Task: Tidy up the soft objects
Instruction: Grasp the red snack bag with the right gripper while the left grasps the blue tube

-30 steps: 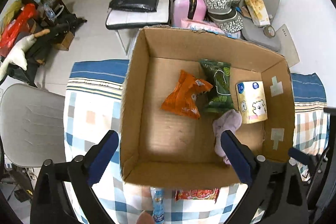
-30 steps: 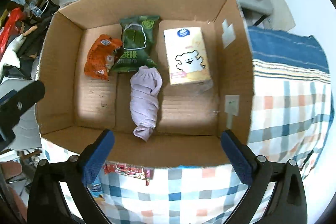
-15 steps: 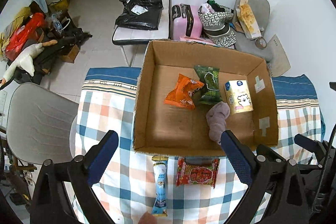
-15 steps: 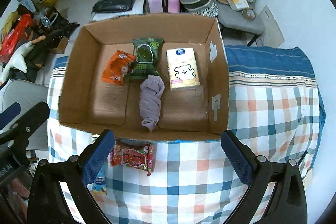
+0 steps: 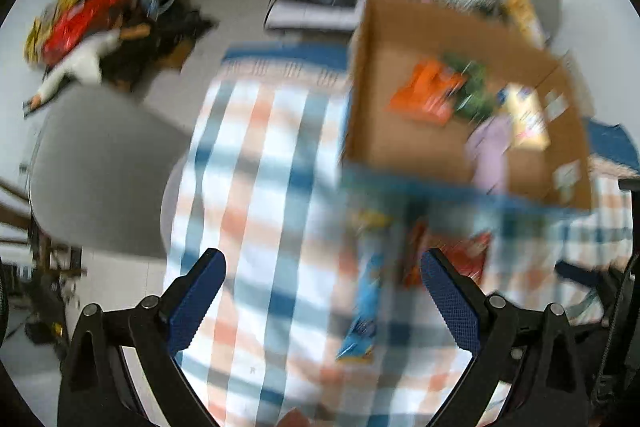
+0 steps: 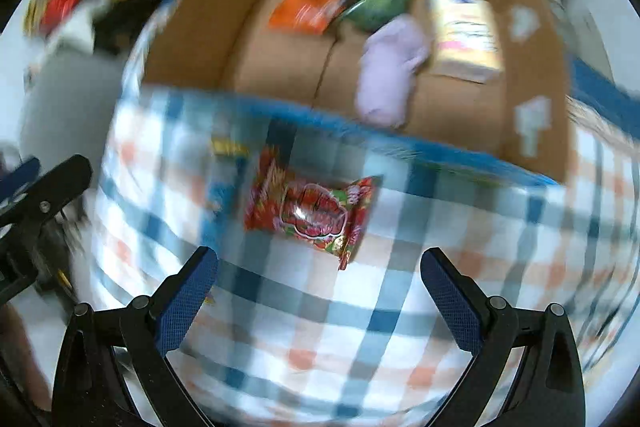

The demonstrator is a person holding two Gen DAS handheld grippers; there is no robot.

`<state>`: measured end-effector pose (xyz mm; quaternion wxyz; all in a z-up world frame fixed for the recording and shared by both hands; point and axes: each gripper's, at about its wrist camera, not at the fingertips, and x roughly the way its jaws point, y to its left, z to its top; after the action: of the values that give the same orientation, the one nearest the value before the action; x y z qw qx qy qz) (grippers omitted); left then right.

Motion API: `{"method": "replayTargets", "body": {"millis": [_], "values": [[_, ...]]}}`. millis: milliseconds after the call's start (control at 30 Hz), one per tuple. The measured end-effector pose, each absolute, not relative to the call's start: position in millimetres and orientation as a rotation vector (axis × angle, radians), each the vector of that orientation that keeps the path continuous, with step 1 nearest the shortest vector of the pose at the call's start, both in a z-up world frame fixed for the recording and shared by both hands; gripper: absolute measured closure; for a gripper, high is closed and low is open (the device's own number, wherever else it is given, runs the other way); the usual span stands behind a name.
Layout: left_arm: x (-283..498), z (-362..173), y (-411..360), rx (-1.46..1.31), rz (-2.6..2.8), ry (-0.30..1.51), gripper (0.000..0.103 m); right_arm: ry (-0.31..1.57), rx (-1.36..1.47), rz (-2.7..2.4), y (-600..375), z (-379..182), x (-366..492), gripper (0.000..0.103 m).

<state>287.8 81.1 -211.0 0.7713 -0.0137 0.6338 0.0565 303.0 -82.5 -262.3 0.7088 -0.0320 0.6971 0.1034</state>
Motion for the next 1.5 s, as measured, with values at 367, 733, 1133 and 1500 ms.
{"method": "replayTargets", "body": {"millis": [367,733,1133,1500], "values": [[236,-303,117,-0.102,0.219,1.546,0.003,1.600,-0.660,0.461,-9,-365,303,0.001],[230,-310,116,-0.131,0.191,1.547,0.003,1.879,-0.122,0.385,-40,-356,295,0.031],[257,-309,92,-0.029,0.135,1.548,0.003,1.763,-0.066,0.110,-66,-366,289,0.051],[293,-348,24,0.069,-0.027,1.643,0.022,1.798,0.094,0.015,-132,-370,246,0.052]]}}
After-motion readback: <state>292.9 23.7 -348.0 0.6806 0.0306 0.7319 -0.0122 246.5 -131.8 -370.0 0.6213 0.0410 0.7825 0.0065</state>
